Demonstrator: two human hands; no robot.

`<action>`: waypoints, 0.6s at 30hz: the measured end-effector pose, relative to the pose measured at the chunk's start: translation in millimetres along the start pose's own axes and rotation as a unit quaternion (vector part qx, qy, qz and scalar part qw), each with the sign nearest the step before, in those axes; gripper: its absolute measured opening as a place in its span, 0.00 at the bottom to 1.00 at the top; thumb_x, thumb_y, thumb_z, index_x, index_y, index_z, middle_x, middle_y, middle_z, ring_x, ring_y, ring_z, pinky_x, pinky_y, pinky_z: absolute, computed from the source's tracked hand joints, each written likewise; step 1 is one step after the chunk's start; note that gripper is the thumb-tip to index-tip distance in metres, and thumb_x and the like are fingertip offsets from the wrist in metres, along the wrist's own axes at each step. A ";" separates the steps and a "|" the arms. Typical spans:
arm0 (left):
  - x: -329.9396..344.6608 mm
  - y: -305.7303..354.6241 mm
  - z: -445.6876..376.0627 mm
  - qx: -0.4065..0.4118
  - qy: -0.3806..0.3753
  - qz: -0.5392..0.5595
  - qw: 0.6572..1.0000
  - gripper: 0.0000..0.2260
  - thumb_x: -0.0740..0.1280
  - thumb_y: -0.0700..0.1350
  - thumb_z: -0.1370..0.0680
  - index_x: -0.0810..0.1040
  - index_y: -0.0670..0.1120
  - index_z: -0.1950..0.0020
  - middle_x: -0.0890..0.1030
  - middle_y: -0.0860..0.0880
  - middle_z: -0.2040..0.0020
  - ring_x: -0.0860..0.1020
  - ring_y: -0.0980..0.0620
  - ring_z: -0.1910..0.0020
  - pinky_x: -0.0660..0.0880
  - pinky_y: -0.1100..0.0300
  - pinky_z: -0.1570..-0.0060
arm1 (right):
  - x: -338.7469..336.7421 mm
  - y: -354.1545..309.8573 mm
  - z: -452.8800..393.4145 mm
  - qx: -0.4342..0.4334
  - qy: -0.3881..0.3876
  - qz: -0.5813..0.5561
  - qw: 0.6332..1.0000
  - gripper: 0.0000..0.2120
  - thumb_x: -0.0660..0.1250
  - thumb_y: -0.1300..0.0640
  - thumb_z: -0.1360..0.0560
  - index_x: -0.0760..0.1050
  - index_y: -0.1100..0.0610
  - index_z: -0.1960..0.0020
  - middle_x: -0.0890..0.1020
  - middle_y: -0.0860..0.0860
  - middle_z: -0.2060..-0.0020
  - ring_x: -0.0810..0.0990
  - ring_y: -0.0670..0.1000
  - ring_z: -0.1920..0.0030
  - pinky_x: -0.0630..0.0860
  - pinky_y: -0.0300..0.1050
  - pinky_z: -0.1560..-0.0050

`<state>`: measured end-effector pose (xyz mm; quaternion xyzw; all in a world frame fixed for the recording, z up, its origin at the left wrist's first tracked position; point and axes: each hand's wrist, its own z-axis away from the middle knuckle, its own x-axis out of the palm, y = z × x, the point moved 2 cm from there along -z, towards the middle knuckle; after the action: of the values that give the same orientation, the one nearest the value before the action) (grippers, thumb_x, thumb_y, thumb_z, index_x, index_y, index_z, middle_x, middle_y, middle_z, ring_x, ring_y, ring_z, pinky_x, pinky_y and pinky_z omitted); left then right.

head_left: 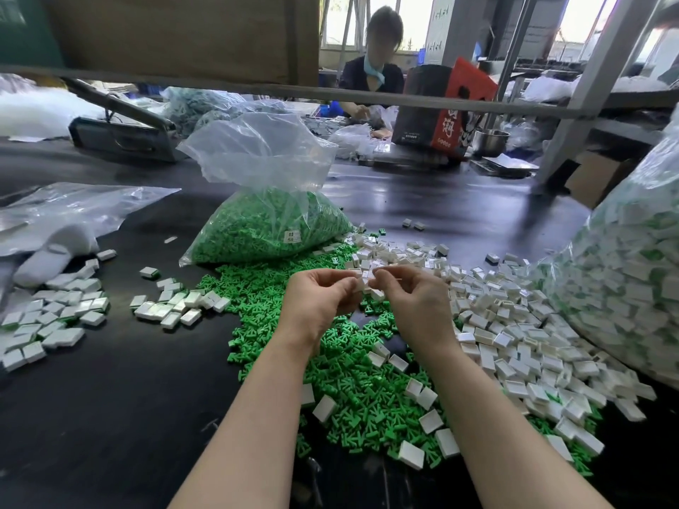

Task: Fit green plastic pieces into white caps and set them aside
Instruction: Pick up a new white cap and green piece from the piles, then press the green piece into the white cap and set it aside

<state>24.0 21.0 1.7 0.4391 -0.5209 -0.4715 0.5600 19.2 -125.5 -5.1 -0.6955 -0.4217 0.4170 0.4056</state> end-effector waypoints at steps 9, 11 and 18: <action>-12.9 0.4 -5.6 -0.015 0.044 0.045 0.998 0.06 0.71 0.34 0.25 0.80 0.45 0.53 0.84 0.45 0.60 0.82 0.55 0.67 0.80 0.63 0.65 | 10.7 -2.7 6.8 -0.041 -0.264 0.345 0.900 0.11 0.72 0.45 0.26 0.82 0.43 0.44 0.82 0.46 0.53 0.77 0.46 0.53 0.75 0.43 0.53; -11.6 0.5 -5.0 -0.029 0.031 0.059 0.997 0.06 0.70 0.34 0.25 0.81 0.44 0.55 0.84 0.47 0.62 0.83 0.55 0.66 0.80 0.63 0.65 | 10.3 -3.5 7.1 -0.037 -0.252 0.326 0.910 0.06 0.72 0.49 0.26 0.83 0.44 0.49 0.83 0.45 0.55 0.79 0.45 0.56 0.78 0.44 0.52; -12.8 -0.1 -4.4 -0.031 0.000 0.064 0.997 0.06 0.72 0.34 0.27 0.80 0.42 0.53 0.84 0.48 0.63 0.82 0.54 0.64 0.80 0.63 0.63 | 8.0 -2.3 8.4 -0.020 -0.251 0.305 0.918 0.03 0.71 0.54 0.24 0.80 0.48 0.51 0.81 0.44 0.59 0.78 0.42 0.60 0.79 0.43 0.54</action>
<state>28.1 33.5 -0.8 0.3875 -0.5329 -0.4504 0.6025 13.2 -115.6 -7.6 -0.6707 -0.2859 0.6728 0.1253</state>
